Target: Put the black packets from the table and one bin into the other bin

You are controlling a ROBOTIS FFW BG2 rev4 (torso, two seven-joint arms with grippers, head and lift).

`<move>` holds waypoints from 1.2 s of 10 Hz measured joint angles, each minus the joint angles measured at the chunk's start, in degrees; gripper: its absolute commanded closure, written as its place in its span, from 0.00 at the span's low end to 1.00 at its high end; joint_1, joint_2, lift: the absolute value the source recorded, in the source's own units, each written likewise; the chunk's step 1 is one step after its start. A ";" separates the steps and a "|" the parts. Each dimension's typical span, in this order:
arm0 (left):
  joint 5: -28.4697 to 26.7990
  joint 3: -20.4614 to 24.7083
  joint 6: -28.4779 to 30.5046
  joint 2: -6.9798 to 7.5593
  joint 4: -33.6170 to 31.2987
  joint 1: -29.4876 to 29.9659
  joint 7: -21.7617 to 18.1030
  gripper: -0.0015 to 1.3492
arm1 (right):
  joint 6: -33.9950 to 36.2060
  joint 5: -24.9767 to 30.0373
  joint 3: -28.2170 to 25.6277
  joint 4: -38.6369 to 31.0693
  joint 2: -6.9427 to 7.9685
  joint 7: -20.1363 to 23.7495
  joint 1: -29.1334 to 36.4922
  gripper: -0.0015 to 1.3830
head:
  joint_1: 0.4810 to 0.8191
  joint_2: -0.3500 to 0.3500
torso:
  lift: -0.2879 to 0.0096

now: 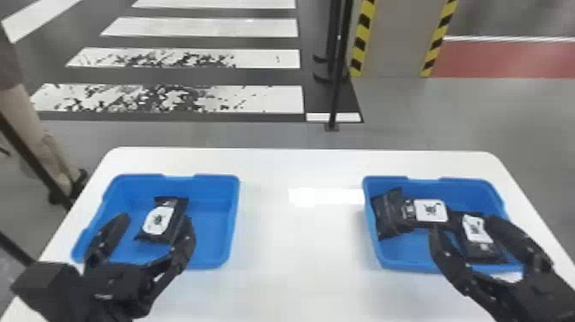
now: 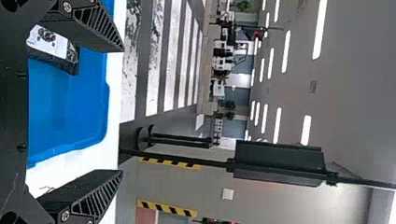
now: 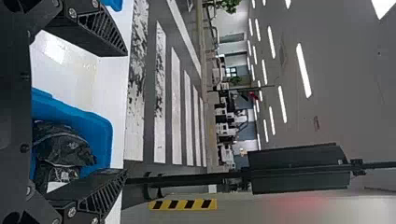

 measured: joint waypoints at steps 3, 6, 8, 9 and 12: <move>-14.80 8.46 17.08 1.30 9.09 -15.39 -13.33 0.08 | -0.07 -0.37 -0.37 -0.26 0.20 1.37 0.05 0.10 | 0.63 0.63 | 0.60; -19.91 7.43 30.81 4.75 19.87 -27.65 -17.10 0.08 | -0.07 -0.21 -0.32 0.57 0.41 2.49 -1.02 0.10 | 0.63 0.70 | 0.60; -14.79 4.44 39.06 6.64 28.29 -33.72 -20.04 0.08 | 0.05 0.04 -0.26 1.00 0.58 2.66 -1.56 0.10 | 0.63 0.67 | 0.60; -12.46 3.87 40.34 6.83 30.73 -35.14 -20.16 0.08 | 0.12 0.05 -0.26 1.10 0.62 2.67 -1.64 0.10 | 0.63 0.65 | 0.60; -12.50 3.43 42.82 6.99 34.57 -38.24 -19.61 0.90 | 0.21 -0.07 0.07 1.04 0.65 2.99 -1.92 0.10 | 0.63 0.66 | 0.60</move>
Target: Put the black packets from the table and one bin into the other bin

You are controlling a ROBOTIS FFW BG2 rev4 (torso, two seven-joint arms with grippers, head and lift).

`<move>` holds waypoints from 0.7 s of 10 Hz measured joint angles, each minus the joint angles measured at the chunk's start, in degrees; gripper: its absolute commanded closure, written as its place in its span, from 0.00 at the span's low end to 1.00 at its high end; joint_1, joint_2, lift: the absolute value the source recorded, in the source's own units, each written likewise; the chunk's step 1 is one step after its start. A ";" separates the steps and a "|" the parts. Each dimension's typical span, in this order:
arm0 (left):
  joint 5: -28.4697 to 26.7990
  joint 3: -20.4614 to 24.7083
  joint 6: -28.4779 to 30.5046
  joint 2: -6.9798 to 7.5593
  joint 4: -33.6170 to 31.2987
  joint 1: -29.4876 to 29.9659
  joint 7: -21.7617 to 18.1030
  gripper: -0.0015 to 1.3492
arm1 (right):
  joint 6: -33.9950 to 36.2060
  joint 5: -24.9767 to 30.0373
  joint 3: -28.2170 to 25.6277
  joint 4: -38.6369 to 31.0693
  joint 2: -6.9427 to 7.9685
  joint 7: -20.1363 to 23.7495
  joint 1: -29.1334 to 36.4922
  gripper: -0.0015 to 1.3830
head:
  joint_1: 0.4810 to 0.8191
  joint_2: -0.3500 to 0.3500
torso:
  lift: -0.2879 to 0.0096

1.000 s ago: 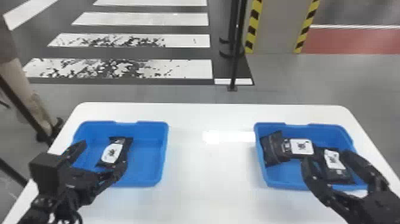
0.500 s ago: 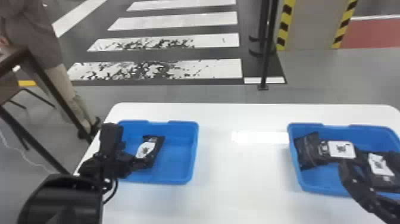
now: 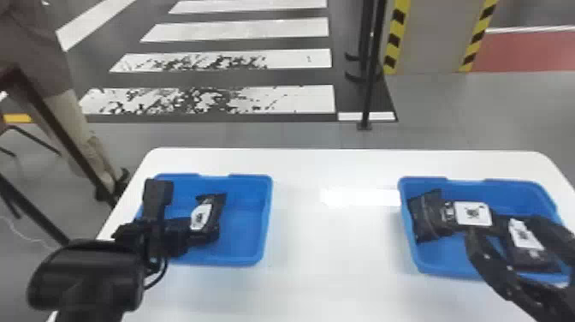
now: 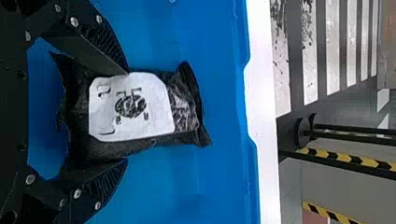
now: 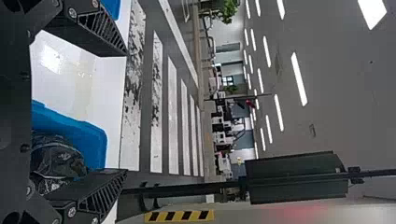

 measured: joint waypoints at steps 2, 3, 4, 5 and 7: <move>-0.40 -0.02 -2.09 -0.23 0.06 0.98 0.66 0.90 | 0.00 -0.35 0.02 0.24 -0.02 0.12 -0.02 0.10 | 0.63 0.67 | 0.60; -0.36 0.03 -3.93 -0.43 -0.03 1.69 0.61 0.90 | 0.00 -0.43 0.02 0.33 -0.04 0.25 -0.07 0.10 | 0.63 0.66 | 0.60; 1.13 0.33 -6.93 -0.54 -1.19 3.24 0.43 0.90 | 0.00 -0.44 0.02 0.33 -0.14 0.50 -0.21 0.10 | 0.63 0.65 | 0.60; 3.26 1.87 -10.30 -1.16 -5.71 6.71 0.53 0.90 | 0.07 -0.30 0.02 0.12 -0.18 0.70 -0.49 0.10 | 0.63 0.64 | 0.60; 6.05 5.49 -16.37 -3.75 -18.32 14.62 1.91 0.90 | 1.68 -0.17 0.02 -1.13 -0.33 1.04 -1.65 0.10 | 0.63 0.65 | 0.60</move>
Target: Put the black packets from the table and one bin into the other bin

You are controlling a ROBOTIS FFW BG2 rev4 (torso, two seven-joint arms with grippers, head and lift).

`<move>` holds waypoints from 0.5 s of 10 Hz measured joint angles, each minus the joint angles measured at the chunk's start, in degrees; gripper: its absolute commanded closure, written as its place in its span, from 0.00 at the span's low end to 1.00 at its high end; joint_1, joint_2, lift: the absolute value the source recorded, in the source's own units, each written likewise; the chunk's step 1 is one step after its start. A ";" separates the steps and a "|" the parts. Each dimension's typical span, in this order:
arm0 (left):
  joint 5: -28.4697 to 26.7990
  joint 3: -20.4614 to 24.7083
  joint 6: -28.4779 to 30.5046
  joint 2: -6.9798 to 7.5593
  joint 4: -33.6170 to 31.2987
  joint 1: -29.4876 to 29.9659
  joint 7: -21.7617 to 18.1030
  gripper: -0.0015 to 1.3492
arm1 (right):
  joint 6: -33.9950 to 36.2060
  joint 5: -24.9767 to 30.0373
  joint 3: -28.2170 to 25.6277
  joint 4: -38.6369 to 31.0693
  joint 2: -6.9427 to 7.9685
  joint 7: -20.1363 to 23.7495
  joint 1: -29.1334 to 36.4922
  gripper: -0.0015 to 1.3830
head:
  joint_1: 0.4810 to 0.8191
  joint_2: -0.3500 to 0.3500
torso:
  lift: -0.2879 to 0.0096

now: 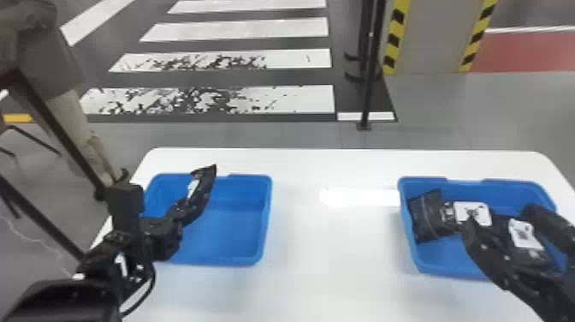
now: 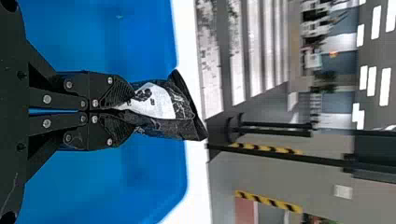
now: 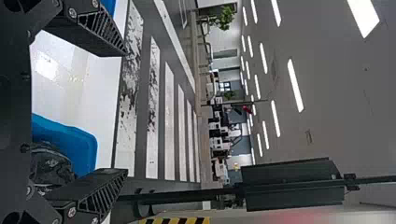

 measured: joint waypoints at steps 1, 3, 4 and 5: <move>1.58 0.14 -3.47 -0.87 -3.54 2.51 0.49 0.90 | 1.36 -0.11 0.01 -0.47 -0.10 0.88 -1.51 0.10 | 0.63 0.64 | 0.60; 3.69 -0.08 -10.01 -2.35 -8.09 6.93 1.61 0.90 | 9.38 -2.81 2.08 -0.59 -0.92 2.93 -6.62 0.10 | 0.63 0.66 | 0.60; 4.82 -0.62 -13.87 -3.30 -9.89 9.62 2.00 0.90 | 14.58 -5.97 4.77 -0.20 -1.95 3.39 -10.41 0.10 | 0.63 0.69 | 0.60; 5.21 -1.75 -16.09 -3.86 -11.00 11.60 2.03 0.90 | 17.60 -8.06 7.02 -0.18 -2.66 3.39 -13.64 0.10 | 0.63 0.72 | 0.60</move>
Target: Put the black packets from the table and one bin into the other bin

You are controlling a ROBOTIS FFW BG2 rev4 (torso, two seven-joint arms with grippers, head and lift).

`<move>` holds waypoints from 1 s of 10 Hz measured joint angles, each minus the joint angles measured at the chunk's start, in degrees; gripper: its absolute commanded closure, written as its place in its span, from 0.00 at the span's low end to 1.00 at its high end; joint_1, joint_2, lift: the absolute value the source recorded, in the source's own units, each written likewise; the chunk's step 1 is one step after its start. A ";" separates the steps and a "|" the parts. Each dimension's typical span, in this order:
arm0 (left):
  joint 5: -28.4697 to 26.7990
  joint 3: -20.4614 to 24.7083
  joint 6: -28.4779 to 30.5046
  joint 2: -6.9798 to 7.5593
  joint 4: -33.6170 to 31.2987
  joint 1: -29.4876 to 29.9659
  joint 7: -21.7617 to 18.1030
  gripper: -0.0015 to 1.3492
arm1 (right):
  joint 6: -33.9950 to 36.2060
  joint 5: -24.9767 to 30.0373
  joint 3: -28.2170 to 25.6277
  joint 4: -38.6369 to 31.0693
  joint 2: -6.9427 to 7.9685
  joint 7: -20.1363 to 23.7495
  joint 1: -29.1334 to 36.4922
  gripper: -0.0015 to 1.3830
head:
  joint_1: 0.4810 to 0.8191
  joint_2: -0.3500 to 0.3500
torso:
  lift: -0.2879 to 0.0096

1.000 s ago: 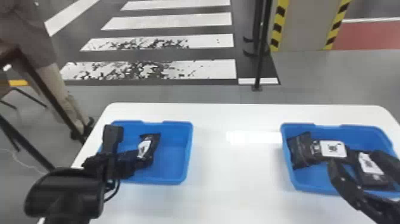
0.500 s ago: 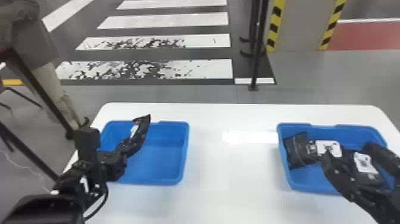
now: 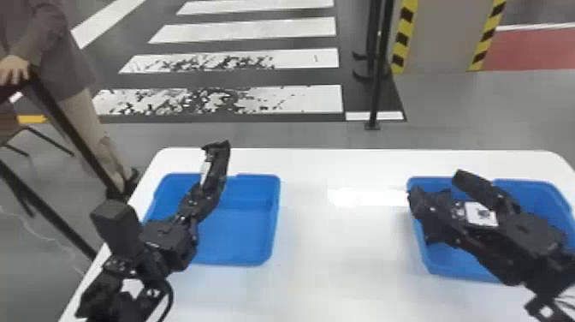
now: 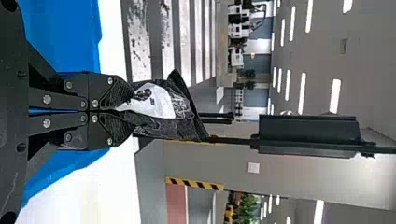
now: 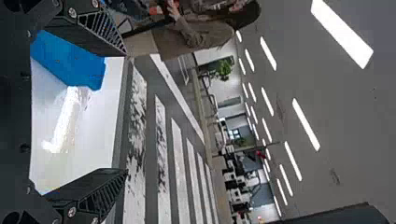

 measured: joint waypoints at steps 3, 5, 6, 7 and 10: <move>-0.05 -6.56 -1.90 0.85 -0.51 1.63 -0.01 0.90 | 5.46 -5.47 6.75 0.93 -0.97 -0.37 -9.85 0.10 | 0.63 0.73 | 0.60; 1.13 -10.80 -4.41 1.96 -0.50 1.35 -0.01 0.90 | 7.92 -6.19 12.19 3.20 -1.72 -1.71 -16.66 0.10 | 0.63 0.73 | 0.60; 2.11 -12.07 -5.50 2.24 -0.50 1.25 -0.01 0.90 | 8.42 -5.96 14.66 5.38 -1.97 -2.29 -19.36 0.10 | 0.63 0.74 | 0.60; 3.09 -12.73 -6.57 2.38 -0.61 1.39 -0.01 0.90 | 8.53 -5.74 16.93 8.10 -2.09 -2.90 -21.49 0.10 | 0.63 0.74 | 0.60; 4.40 -13.32 -7.76 2.58 -2.26 2.30 -0.01 0.90 | 6.16 -4.47 23.35 15.98 -2.42 -3.82 -26.87 0.16 | 0.63 0.79 | 0.60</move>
